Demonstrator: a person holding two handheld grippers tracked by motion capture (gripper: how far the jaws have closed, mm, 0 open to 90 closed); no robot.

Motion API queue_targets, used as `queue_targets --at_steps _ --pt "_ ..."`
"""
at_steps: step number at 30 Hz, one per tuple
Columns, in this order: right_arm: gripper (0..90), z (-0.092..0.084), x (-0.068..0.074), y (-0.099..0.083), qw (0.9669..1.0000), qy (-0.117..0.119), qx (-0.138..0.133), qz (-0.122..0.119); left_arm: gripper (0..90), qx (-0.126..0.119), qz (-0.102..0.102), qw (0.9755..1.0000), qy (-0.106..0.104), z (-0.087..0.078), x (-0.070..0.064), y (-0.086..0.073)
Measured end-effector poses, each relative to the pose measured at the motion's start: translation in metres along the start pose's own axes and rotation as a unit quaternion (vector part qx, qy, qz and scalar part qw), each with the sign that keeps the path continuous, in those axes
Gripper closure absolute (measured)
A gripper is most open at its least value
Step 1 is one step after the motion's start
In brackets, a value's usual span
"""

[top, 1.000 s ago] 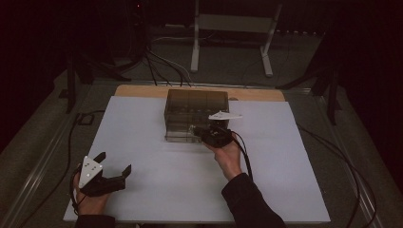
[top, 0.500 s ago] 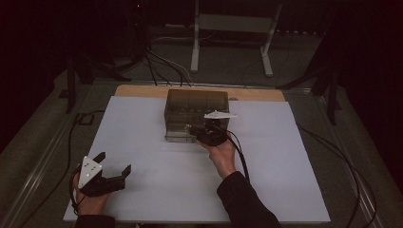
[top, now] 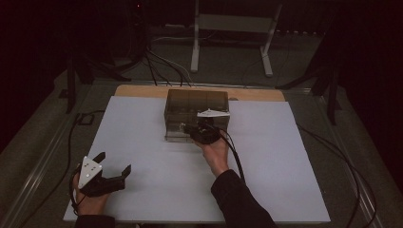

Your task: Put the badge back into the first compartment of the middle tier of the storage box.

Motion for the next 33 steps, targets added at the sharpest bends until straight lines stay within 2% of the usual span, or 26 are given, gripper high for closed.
queue_targets --at_steps 20,33 --pt "87.8 0.023 -0.004 -0.004 0.9997 -0.007 0.019 0.017 0.5 0.002 0.002 1.0000 -0.001 0.001 0.000 0.000" --pt "87.7 0.035 -0.009 -0.011 0.9986 -0.024 0.041 0.023 0.5 0.001 0.001 1.0000 0.000 0.001 0.000 0.000"
Point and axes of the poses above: each handheld gripper's, and its own axes: z roughly forward along the jaws, y roughly out of its top, x roughly to its left, the point moved 8 cm from there along z, roughly forward along the jaws, and after that the axes turned 9 degrees about x, right-handed, at the moved point
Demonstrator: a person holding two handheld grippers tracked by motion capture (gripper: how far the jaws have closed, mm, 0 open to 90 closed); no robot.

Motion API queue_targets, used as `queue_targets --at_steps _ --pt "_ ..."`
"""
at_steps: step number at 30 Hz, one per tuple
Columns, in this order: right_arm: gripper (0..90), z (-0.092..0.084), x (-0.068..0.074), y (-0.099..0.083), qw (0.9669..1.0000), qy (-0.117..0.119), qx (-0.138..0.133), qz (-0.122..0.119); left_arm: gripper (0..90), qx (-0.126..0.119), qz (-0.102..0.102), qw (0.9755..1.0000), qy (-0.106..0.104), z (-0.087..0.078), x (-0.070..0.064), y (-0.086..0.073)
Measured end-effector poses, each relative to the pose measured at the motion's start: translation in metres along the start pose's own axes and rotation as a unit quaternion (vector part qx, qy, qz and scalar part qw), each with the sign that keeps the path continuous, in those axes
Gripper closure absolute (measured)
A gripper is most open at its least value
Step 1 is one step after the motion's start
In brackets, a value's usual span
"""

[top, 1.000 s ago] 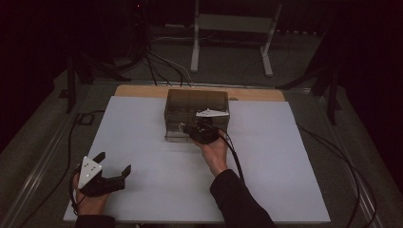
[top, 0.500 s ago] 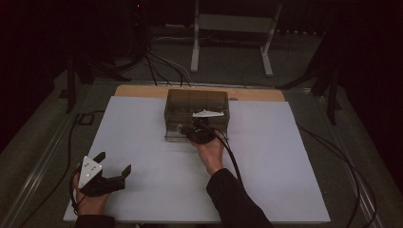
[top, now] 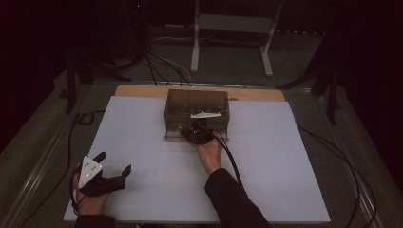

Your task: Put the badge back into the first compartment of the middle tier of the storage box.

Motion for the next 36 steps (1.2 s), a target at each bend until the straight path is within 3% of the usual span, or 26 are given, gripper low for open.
queue_targets --at_steps 21,36 --pt "87.0 0.0091 -0.0057 -0.0032 0.9997 -0.009 0.011 0.022 0.5 0.003 0.001 1.0000 0.000 0.0001 0.0006 -0.0004" --pt "85.3 0.0083 -0.0051 -0.0019 0.9998 -0.016 0.009 0.011 0.5 0.003 0.001 1.0000 0.001 -0.0002 0.0008 -0.0009"
Point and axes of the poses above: each handheld gripper's, and its own axes: z roughly forward along the jaws, y roughly out of its top, x roughly to its left, the point moved 8 cm from there along z, roughly forward along the jaws, and after that the axes turned 9 degrees about x, right-handed, at the moved point
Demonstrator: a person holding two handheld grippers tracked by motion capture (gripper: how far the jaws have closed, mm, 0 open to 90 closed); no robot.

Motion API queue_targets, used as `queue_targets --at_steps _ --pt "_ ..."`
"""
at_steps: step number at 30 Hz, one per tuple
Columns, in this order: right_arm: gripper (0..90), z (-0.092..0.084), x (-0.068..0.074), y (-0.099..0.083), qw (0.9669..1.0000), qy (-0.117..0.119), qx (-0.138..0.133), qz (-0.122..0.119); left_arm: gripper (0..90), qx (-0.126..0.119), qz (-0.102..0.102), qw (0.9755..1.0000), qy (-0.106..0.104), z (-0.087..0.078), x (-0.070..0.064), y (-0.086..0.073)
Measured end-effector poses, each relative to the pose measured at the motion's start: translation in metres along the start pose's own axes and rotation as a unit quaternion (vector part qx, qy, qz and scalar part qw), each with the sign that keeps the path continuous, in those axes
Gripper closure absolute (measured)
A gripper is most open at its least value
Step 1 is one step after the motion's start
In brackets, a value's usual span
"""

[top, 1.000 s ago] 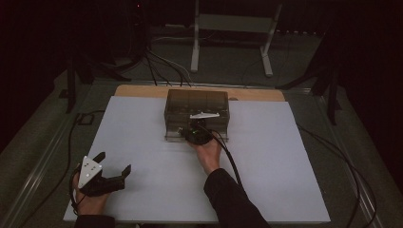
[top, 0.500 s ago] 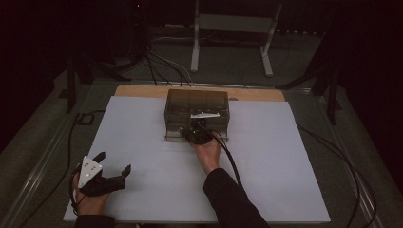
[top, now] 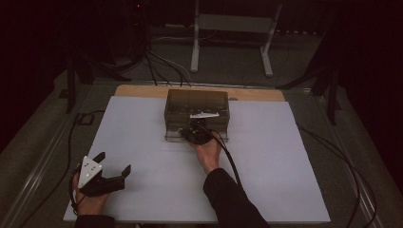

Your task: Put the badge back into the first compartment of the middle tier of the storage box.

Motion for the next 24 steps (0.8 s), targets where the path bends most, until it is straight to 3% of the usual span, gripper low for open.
queue_targets --at_steps 12,17,24 --pt "80.2 -0.003 -0.002 0.003 0.9999 -0.007 -0.010 -0.001 0.5 0.000 0.000 1.0000 0.000 0.000 0.000 0.000" --pt "69.6 -0.008 0.001 0.006 0.9996 -0.009 -0.025 -0.012 0.5 0.001 0.001 1.0000 0.000 0.000 -0.001 0.000" --pt "47.5 -0.015 0.003 0.010 0.9987 -0.012 -0.040 -0.028 0.5 0.001 0.001 1.0000 0.000 0.000 -0.001 0.000"
Point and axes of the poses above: each handheld gripper's, and its own axes: z roughly forward along the jaws, y roughly out of its top, x roughly to its left, the point moved 8 cm from there along z, roughly forward along the jaws, and after that the axes turned 9 degrees about x, right-handed, at the moved point
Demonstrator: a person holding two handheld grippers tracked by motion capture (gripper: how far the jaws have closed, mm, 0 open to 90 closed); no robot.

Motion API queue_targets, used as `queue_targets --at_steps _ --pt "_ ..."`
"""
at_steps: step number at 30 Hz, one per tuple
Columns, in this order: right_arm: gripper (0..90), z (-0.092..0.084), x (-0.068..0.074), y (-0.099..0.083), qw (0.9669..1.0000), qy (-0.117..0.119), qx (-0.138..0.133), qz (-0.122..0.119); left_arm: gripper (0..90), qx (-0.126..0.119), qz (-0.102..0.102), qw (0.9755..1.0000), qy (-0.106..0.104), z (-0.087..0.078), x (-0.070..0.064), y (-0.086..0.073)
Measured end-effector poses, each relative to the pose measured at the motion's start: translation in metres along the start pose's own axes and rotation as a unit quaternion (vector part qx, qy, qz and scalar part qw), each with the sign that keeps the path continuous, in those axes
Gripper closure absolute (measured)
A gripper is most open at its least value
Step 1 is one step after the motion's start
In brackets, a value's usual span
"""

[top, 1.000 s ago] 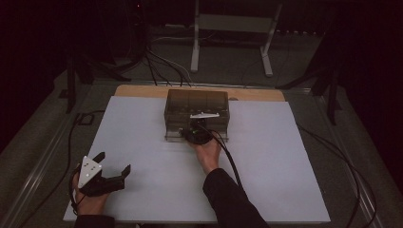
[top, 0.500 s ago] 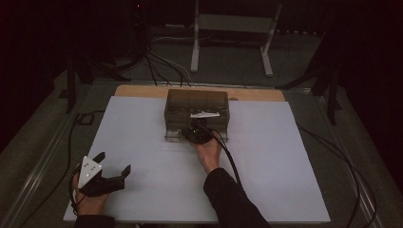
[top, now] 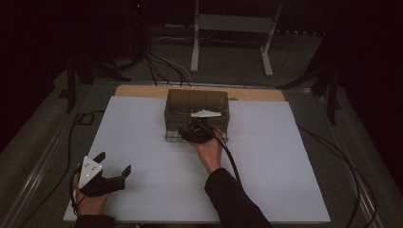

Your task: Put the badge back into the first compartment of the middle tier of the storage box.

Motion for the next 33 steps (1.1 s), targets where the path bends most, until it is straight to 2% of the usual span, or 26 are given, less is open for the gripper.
queue_targets --at_steps 5,10,14,19,27,33 --pt "27.6 -0.007 -0.005 0.003 0.9999 -0.016 -0.005 -0.003 0.5 0.000 0.000 1.0000 0.000 0.000 0.000 0.000" --pt "14.1 -0.015 -0.010 0.000 0.9986 -0.047 0.007 -0.024 0.5 0.001 0.000 1.0000 0.000 0.000 0.000 0.000" --pt "2.5 -0.021 -0.011 -0.002 0.9972 -0.061 0.018 -0.040 0.5 0.002 0.000 1.0000 0.003 0.000 0.000 -0.001" --pt "0.0 -0.031 -0.014 -0.006 0.9951 -0.076 0.023 -0.060 0.5 0.002 -0.001 1.0000 0.005 0.000 0.001 -0.001" --pt "0.0 -0.049 -0.030 -0.015 0.9941 -0.089 0.021 -0.058 0.5 0.000 -0.005 1.0000 0.006 -0.002 0.002 -0.001" --pt "0.0 -0.066 -0.040 -0.027 0.9928 -0.097 0.021 -0.067 0.5 -0.001 -0.006 1.0000 0.006 -0.002 0.001 -0.001"
Point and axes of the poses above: each handheld gripper's, and its own axes: z roughly forward along the jaws, y roughly out of its top, x roughly to its left, the point moved 8 cm from there along z, roughly forward along the jaws, and after that the axes turned 9 degrees about x, right-handed, at the moved point
